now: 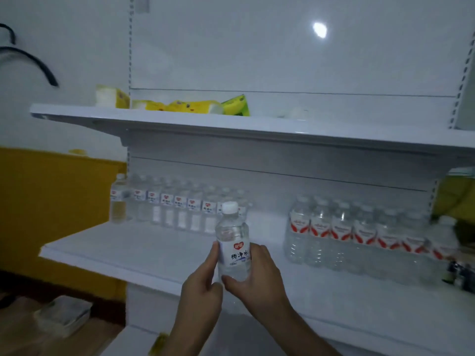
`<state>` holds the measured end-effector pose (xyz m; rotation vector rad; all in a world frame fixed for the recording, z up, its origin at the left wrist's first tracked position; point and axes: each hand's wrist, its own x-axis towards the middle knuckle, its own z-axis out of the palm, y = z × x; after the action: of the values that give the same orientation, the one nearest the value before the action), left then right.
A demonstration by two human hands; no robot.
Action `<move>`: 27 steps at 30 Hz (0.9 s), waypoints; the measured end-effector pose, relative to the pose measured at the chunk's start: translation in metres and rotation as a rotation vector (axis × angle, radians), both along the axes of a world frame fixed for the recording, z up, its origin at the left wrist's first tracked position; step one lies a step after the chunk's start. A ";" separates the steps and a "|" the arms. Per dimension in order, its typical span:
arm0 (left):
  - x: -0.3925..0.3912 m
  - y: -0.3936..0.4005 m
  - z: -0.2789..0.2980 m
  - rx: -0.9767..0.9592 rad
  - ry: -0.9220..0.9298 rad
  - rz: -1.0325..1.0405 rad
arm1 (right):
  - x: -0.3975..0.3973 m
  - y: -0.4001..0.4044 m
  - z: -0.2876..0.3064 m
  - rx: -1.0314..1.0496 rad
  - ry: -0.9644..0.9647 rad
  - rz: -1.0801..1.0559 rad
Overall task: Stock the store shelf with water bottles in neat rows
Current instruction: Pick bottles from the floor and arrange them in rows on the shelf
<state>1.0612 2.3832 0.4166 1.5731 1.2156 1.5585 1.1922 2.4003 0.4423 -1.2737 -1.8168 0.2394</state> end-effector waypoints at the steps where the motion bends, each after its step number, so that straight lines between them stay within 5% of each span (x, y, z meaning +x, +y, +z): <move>1: 0.011 0.002 0.000 0.005 0.017 -0.030 | 0.013 -0.002 0.001 -0.001 0.006 -0.024; 13: 0.037 0.011 0.008 0.006 0.060 -0.198 | 0.055 0.003 0.000 -0.008 0.034 -0.073; 27: -0.150 0.013 0.029 0.015 0.256 0.056 | -0.128 0.063 0.012 -0.145 0.164 0.282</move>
<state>0.9114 2.3963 0.4461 1.8044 1.3977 1.4354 1.0645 2.4630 0.4541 -1.0572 -1.8583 0.6224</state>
